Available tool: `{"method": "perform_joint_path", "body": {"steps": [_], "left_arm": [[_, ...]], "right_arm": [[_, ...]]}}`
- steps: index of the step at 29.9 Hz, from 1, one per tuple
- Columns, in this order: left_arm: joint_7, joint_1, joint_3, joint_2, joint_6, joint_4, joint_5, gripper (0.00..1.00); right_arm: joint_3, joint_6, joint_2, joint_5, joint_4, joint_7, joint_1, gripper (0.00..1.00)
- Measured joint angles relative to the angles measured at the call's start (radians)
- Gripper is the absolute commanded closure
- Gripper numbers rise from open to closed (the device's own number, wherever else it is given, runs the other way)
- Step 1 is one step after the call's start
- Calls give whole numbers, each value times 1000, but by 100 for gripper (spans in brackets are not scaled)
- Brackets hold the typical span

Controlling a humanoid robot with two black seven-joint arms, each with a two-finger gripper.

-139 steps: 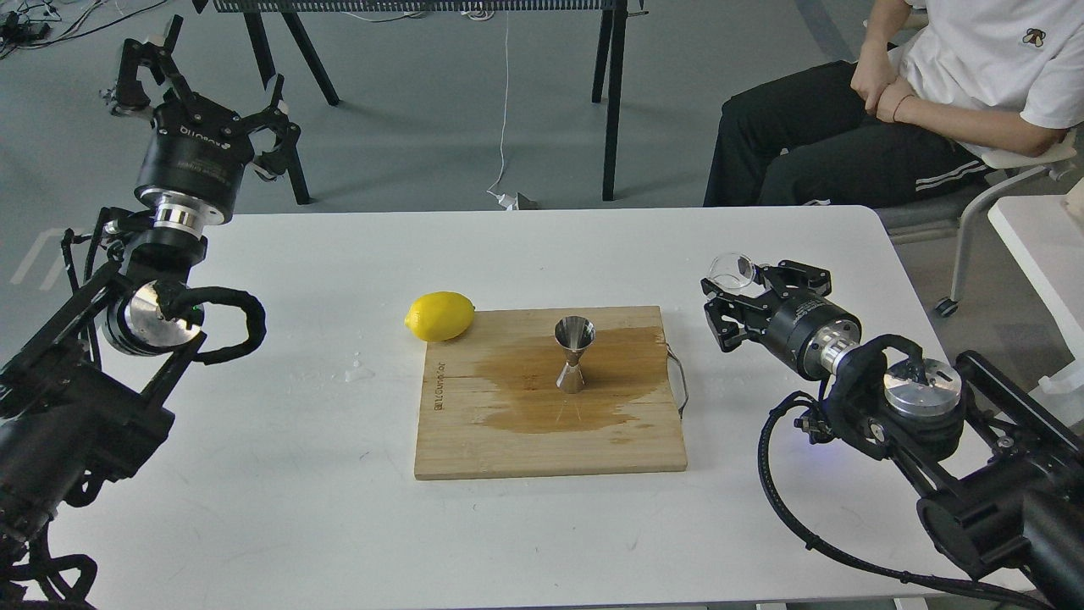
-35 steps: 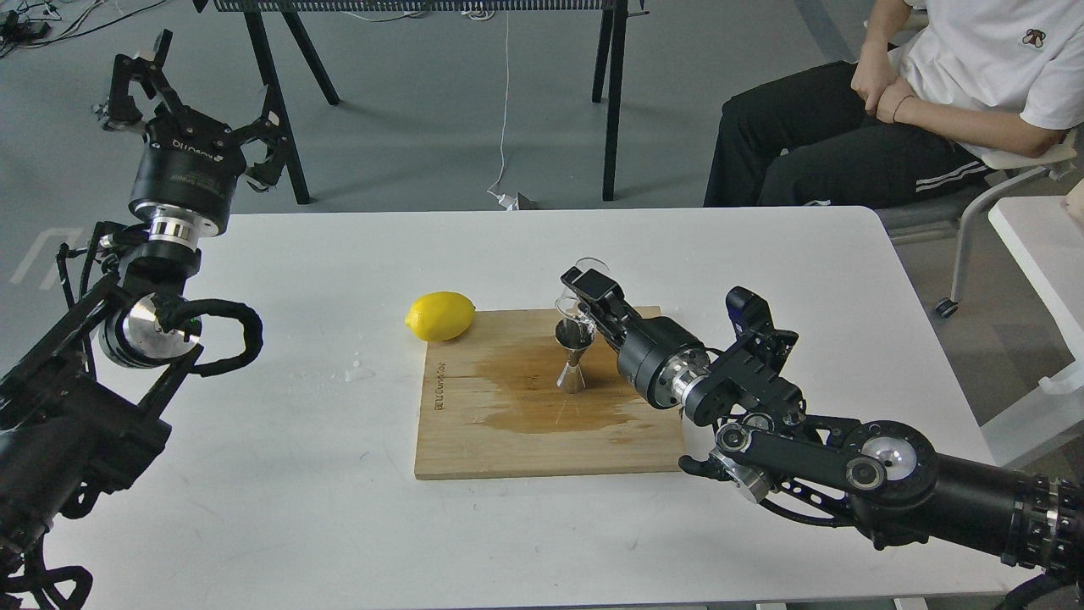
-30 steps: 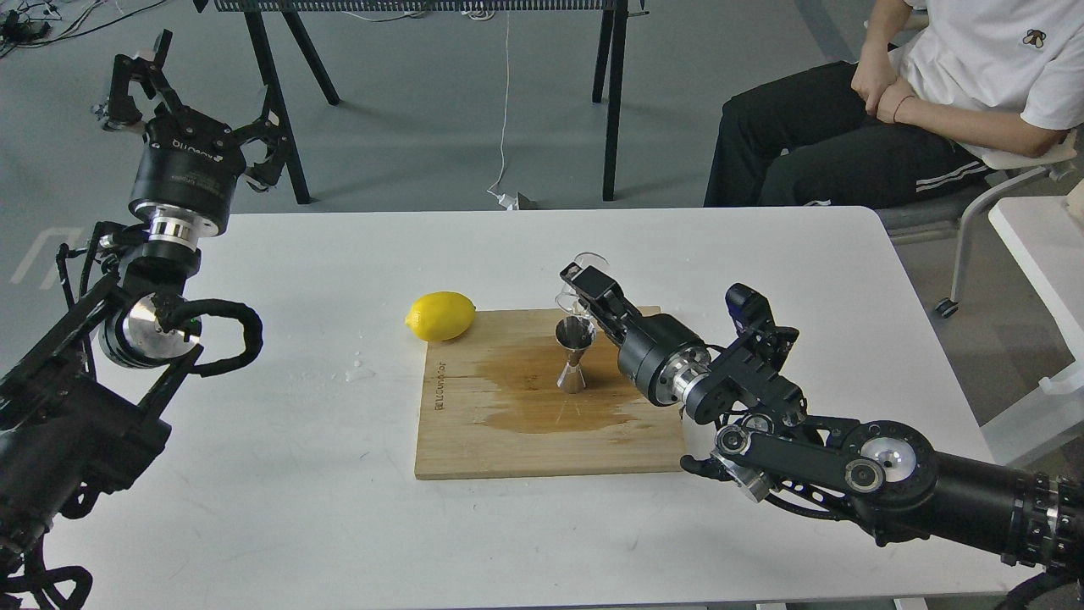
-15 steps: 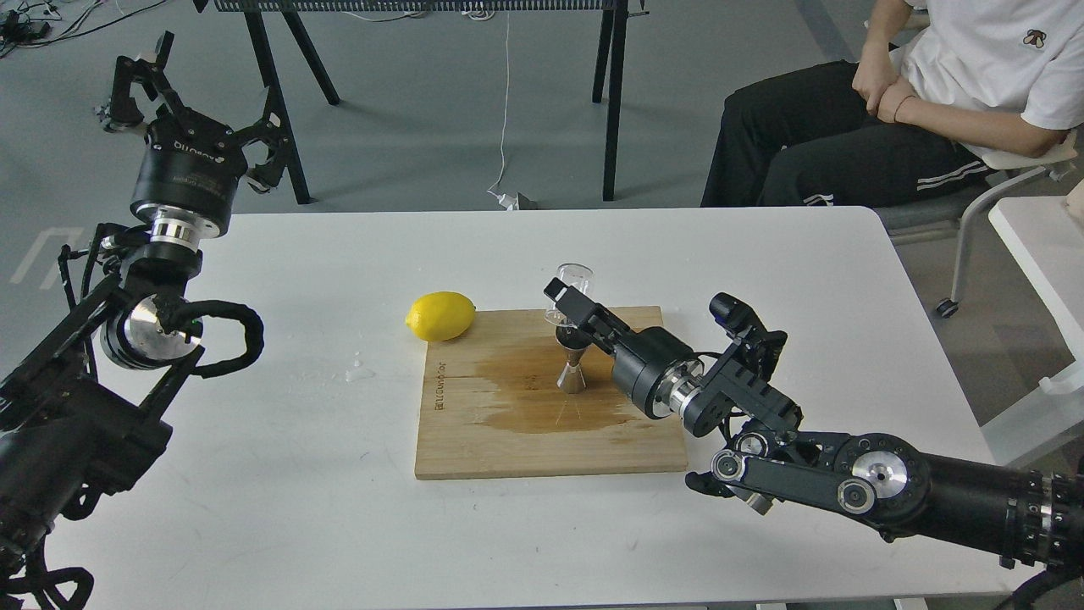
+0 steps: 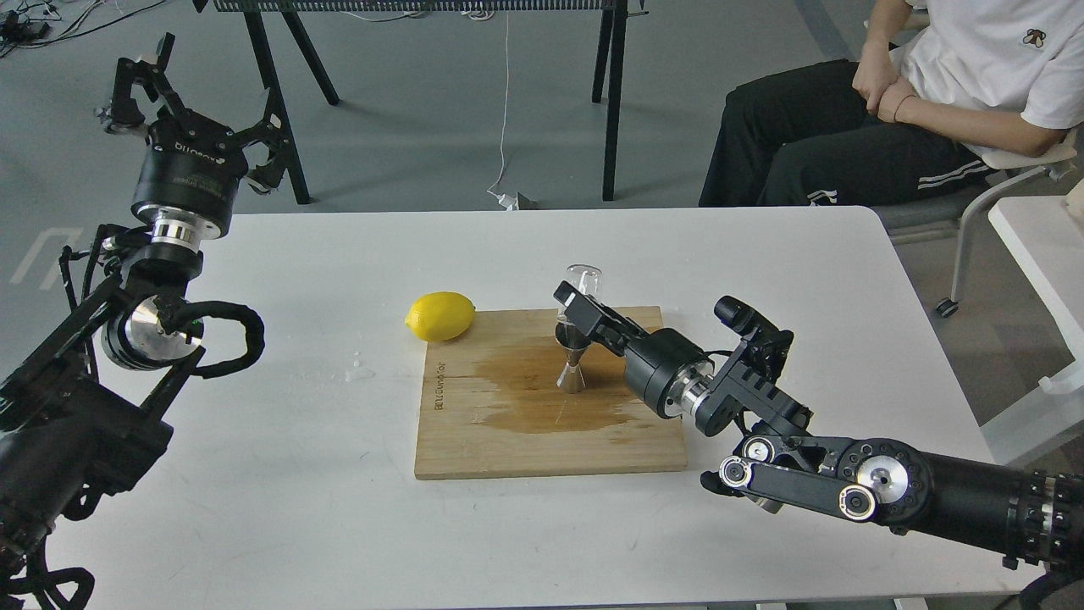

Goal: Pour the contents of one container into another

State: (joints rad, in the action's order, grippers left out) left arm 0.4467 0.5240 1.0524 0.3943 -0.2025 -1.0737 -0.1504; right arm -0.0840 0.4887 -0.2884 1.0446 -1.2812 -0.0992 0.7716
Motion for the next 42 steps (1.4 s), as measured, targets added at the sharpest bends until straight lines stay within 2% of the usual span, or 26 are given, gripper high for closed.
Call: {"method": "perform_joint_path", "body": {"steps": [8, 13, 21, 24, 28, 35, 42], "left_arm": [[0, -4, 0, 0, 0, 0, 0, 0], [0, -4, 0, 0, 0, 0, 0, 0], [-2, -4, 0, 1, -1, 0, 0, 0], [-1, -4, 0, 0, -2, 0, 1, 0], [0, -4, 0, -1, -2, 0, 2, 0], [0, -4, 0, -3, 0, 0, 3, 0], [0, -4, 0, -3, 0, 0, 3, 0]], "right_arm": [[-51, 0, -30, -65, -10, 7, -2, 58], [-146, 0, -42, -236, -56, 14, -18, 58], [-358, -2, -132, -584, -140, 30, -60, 58], [-461, -39, -162, -711, -144, 40, -107, 58], [-628, -110, -175, -856, -139, 74, -206, 58], [-909, -267, -170, -1151, -69, 172, -395, 58], [-992, -386, -159, -1400, 126, 250, -463, 57]]}}
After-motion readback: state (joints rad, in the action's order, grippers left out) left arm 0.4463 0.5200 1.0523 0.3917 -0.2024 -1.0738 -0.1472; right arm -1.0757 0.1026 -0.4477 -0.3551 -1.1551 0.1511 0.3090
